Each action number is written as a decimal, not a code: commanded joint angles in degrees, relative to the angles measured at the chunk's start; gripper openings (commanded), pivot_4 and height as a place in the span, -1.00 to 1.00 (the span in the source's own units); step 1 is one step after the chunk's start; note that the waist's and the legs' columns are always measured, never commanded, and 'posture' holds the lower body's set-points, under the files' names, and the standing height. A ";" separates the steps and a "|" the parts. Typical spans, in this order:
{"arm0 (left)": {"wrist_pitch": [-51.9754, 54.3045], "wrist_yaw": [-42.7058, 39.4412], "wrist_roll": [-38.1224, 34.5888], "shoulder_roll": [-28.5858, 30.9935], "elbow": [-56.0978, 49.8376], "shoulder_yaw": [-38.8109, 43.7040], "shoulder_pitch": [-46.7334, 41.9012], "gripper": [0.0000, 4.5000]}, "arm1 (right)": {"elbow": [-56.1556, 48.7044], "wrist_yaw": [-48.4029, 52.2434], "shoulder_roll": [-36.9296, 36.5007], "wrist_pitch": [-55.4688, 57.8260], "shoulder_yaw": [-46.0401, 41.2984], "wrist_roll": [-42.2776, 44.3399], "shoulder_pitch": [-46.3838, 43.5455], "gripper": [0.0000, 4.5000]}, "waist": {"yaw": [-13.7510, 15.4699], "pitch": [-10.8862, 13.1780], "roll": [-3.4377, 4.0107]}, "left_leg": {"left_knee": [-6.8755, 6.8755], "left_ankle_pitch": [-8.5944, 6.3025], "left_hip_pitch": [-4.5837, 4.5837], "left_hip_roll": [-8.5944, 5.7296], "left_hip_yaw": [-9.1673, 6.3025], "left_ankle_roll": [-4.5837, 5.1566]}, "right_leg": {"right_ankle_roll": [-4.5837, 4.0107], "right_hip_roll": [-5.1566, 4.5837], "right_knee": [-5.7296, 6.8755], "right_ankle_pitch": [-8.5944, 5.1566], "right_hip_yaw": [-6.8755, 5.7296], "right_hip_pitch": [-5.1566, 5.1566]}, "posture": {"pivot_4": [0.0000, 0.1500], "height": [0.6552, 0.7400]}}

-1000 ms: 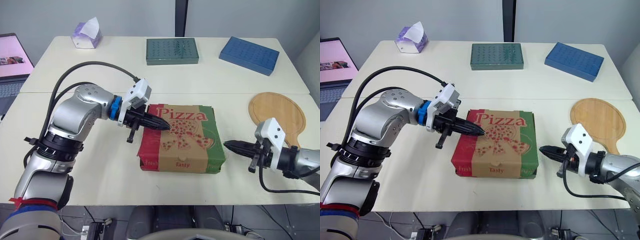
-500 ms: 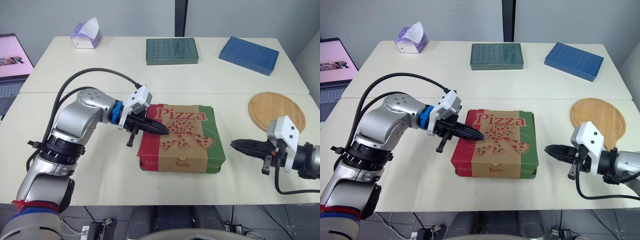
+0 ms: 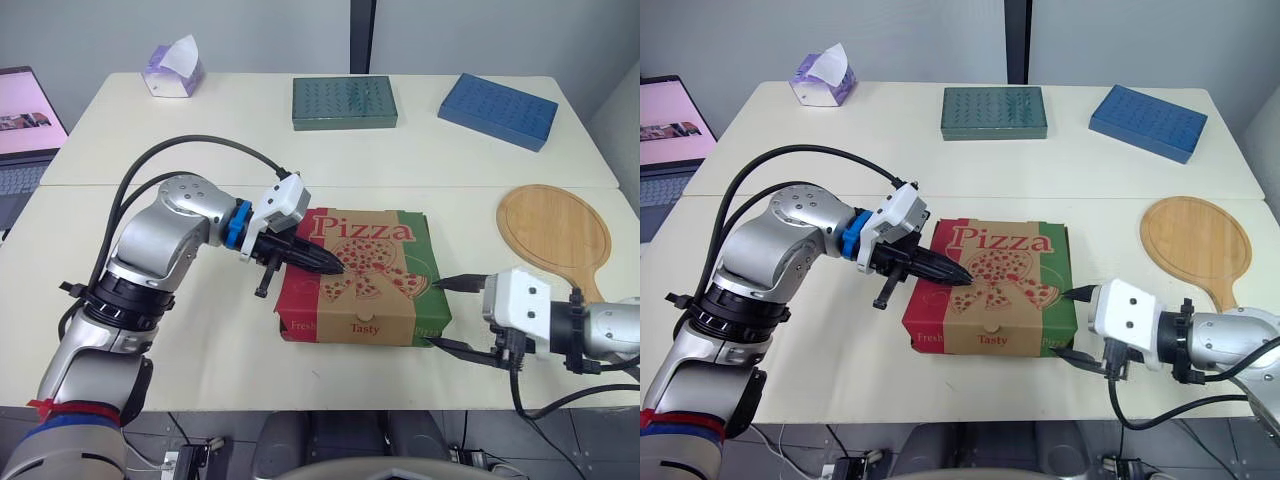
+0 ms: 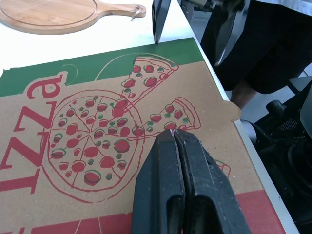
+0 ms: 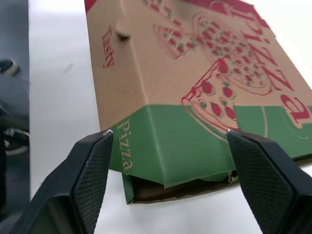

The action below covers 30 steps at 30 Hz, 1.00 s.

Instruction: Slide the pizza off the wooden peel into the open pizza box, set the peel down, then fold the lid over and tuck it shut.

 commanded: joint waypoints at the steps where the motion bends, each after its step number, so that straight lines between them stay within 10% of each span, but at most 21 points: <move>1: -0.23 -0.57 0.08 -0.06 -1.81 -0.01 0.02 -1.00 | 0.63 -0.98 1.31 -3.97 1.56 -4.00 -1.73 0.78 | 0.00 0.00 0.00 | 0.00 0.00 0.00 0.00 0.00 0.00 | 0.00 0.00 0.00 0.00 0.00 0.00 | 1.00 1.00; 19: -5.46 -1.63 5.96 1.90 -4.12 -3.72 4.75 -1.00 | 1.28 -0.02 4.45 -3.46 0.04 -4.67 1.56 0.78 | 0.04 0.00 0.00 | 0.01 0.00 0.03 0.01 -0.01 0.00 | -0.01 0.00 0.02 0.00 0.01 0.02 | 1.00 1.00; 30: -6.83 -1.28 7.16 0.89 -3.01 -3.09 5.29 -1.00 | 4.28 3.96 4.45 7.81 -19.09 12.25 8.14 0.78 | 0.02 -0.01 0.01 | 0.03 0.00 0.13 0.00 0.00 0.01 | -0.01 0.00 0.03 0.01 0.02 0.15 | 1.00 1.00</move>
